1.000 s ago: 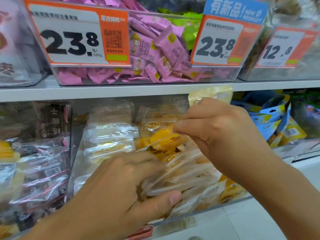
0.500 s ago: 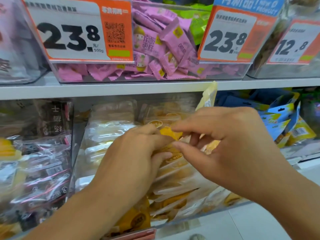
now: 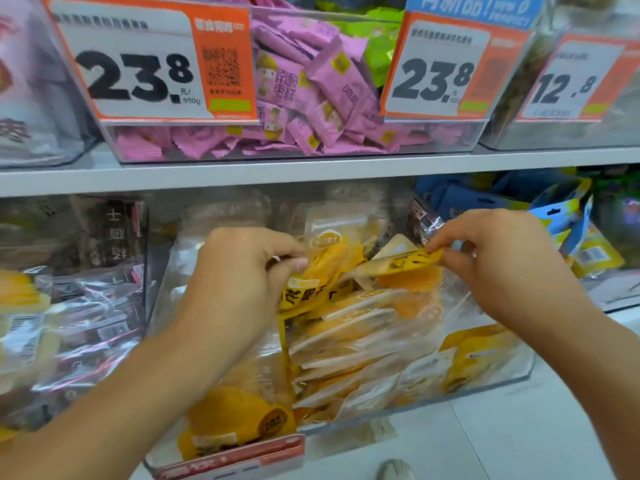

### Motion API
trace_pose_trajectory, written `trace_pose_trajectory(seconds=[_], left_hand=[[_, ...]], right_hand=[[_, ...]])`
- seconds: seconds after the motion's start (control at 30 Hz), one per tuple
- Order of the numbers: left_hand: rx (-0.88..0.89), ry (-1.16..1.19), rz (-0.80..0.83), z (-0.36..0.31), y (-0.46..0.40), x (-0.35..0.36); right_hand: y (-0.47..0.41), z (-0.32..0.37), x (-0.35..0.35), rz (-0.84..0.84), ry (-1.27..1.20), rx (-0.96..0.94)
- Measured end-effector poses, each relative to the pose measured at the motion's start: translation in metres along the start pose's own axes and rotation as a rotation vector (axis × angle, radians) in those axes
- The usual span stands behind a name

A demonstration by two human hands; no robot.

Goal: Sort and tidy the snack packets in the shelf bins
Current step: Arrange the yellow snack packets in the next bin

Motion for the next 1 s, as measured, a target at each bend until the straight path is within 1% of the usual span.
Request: trace_pose_trajectory(seconds=[0.07, 0.1, 0.13, 0.2, 0.23, 0.27, 0.33, 0.43, 0.5, 0.57, 0.63, 0.7, 0.73, 0.77, 0.87, 0.9, 0.93, 1.0], left_hand=[[-0.002, -0.127, 0.148, 0.002, 0.003, 0.009], [-0.002, -0.136, 0.151, 0.001, 0.004, 0.010], [-0.001, -0.105, 0.109, 0.000, 0.004, 0.008], [-0.019, 0.025, -0.063, -0.007, 0.002, -0.003], [-0.031, 0.094, -0.132, -0.009, 0.001, -0.008], [-0.048, 0.153, -0.164, -0.009, 0.000, -0.011], [-0.131, 0.241, -0.135, -0.005, -0.001, -0.009], [-0.275, 0.310, 0.020, 0.006, 0.001, 0.003], [-0.315, 0.307, 0.093, 0.013, 0.003, 0.009], [-0.267, 0.241, 0.161, 0.015, 0.003, 0.011], [-0.213, 0.189, 0.219, 0.009, 0.004, 0.011], [-0.202, 0.148, 0.252, 0.009, 0.004, 0.012], [-0.207, 0.137, 0.266, 0.009, 0.004, 0.012], [-0.216, 0.145, 0.278, 0.008, 0.002, 0.011], [-0.252, 0.329, 0.253, 0.000, -0.002, 0.007], [-0.232, 0.360, 0.248, -0.004, -0.002, 0.005], [-0.185, 0.347, 0.244, -0.006, -0.003, 0.003], [-0.052, 0.261, 0.208, -0.011, -0.004, 0.000]], right_hand=[[0.004, 0.010, -0.004, 0.007, -0.028, -0.141], [0.008, 0.016, -0.006, 0.022, -0.077, -0.205], [0.013, 0.023, -0.007, 0.070, -0.154, -0.237], [0.021, 0.032, -0.001, 0.189, -0.295, -0.242], [0.024, 0.033, 0.006, 0.232, -0.311, -0.235], [0.025, 0.033, 0.013, 0.251, -0.306, -0.231], [0.021, 0.032, 0.019, 0.242, -0.339, -0.199], [0.013, 0.024, 0.015, 0.213, -0.492, -0.124], [0.010, 0.019, 0.009, 0.206, -0.619, -0.092], [0.010, 0.016, 0.006, 0.193, -0.704, -0.070], [0.011, 0.014, 0.006, 0.202, -0.717, -0.052], [0.012, 0.013, 0.009, 0.219, -0.732, -0.024], [0.012, 0.012, 0.010, 0.231, -0.780, 0.008], [0.012, 0.011, 0.010, 0.247, -0.859, 0.054], [0.009, 0.010, 0.013, 0.332, -1.159, 0.247], [0.008, 0.010, 0.016, 0.375, -1.216, 0.303], [0.008, 0.012, 0.020, 0.422, -1.224, 0.339], [0.009, 0.014, 0.026, 0.493, -1.081, 0.349]])
Point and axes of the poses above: each hand's wrist, its own y-axis away from the middle knuckle, its own x-axis out of the palm, z = x × y, the point moved 3 cm from there along -y, towards the middle knuckle, and after that the axes turned 13 degrees about x, right-handed, at the moved point
